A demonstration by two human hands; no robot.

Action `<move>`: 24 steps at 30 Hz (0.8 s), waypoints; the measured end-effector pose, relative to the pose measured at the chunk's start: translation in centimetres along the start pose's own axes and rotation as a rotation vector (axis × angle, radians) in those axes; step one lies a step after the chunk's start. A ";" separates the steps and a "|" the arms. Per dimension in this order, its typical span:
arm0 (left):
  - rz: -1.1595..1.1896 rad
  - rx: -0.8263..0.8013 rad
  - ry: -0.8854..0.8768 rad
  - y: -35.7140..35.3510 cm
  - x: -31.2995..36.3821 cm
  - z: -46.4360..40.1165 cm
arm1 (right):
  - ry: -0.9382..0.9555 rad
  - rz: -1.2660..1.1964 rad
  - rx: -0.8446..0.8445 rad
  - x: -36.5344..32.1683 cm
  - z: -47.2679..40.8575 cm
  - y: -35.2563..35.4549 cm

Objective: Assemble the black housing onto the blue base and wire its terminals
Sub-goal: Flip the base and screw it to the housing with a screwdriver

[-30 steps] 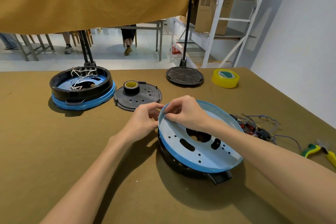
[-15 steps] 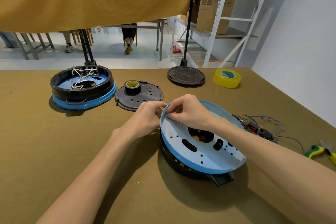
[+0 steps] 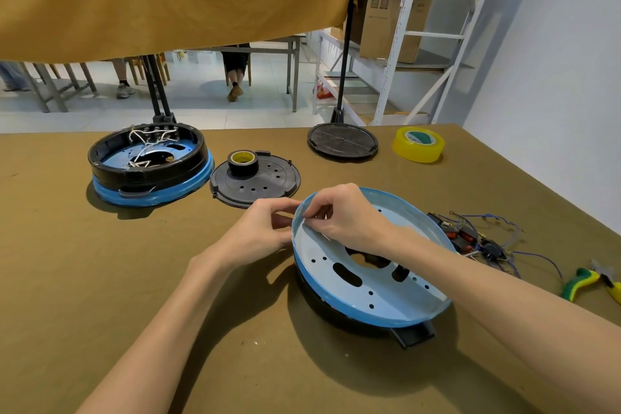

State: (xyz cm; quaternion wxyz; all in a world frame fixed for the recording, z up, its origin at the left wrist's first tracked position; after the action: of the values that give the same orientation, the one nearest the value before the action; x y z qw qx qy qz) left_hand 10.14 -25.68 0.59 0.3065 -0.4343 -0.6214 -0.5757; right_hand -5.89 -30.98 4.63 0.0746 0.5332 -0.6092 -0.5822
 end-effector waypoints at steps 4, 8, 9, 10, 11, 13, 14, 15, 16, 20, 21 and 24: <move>0.078 -0.015 0.043 0.0 -0.4 1.0 | 0.040 0.035 -0.034 0.0 0.5 -0.7; 0.113 0.174 0.028 -0.7 -0.4 1.5 | 0.049 0.094 -0.069 0.3 0.9 -0.9; 0.179 0.198 0.052 -1.0 -0.6 1.7 | 0.038 0.105 -0.091 0.4 1.0 -0.9; 0.290 0.196 0.089 -1.5 -0.8 1.9 | 0.026 0.112 -0.117 0.4 1.1 -0.9; 0.397 0.183 0.121 -2.1 -0.9 2.0 | 0.015 0.115 -0.142 0.4 1.1 -1.0; 0.450 0.194 0.145 -2.8 -1.0 2.4 | -0.002 0.116 -0.174 0.3 1.0 -0.9; 0.426 0.224 0.136 -3.1 -1.1 2.6 | -0.013 0.122 -0.178 0.3 0.9 -0.8; 0.399 0.258 0.121 -3.4 -1.3 2.7 | -0.023 0.131 -0.174 0.2 0.8 -0.7; 0.380 0.285 0.109 -3.6 -1.4 2.8 | -0.031 0.139 -0.167 0.2 0.8 -0.5; 0.294 0.318 0.042 -4.0 -1.6 3.0 | -0.024 0.172 -0.167 -0.1 0.9 -0.6; 0.289 0.322 0.035 -4.0 -1.6 3.1 | -0.029 0.173 -0.161 -0.1 1.0 -0.7; 0.270 0.332 0.042 -4.0 -1.6 3.4 | -0.051 0.161 -0.144 -0.1 1.2 -0.7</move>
State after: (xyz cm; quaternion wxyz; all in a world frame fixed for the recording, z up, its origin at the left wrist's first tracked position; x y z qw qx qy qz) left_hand 7.66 -22.47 -3.19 0.4612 -0.4449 -0.6372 -0.4281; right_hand -6.32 -30.01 3.76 0.1439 0.4609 -0.6083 -0.6300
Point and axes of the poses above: each hand's wrist, its own z-axis away from the middle knuckle, its own y-axis out of the back of the hand, x = y × z, the point moved 4 cm from there along -z, towards the middle knuckle, and after that the axes turned 1 degree about -x, right-handed, at the moved point
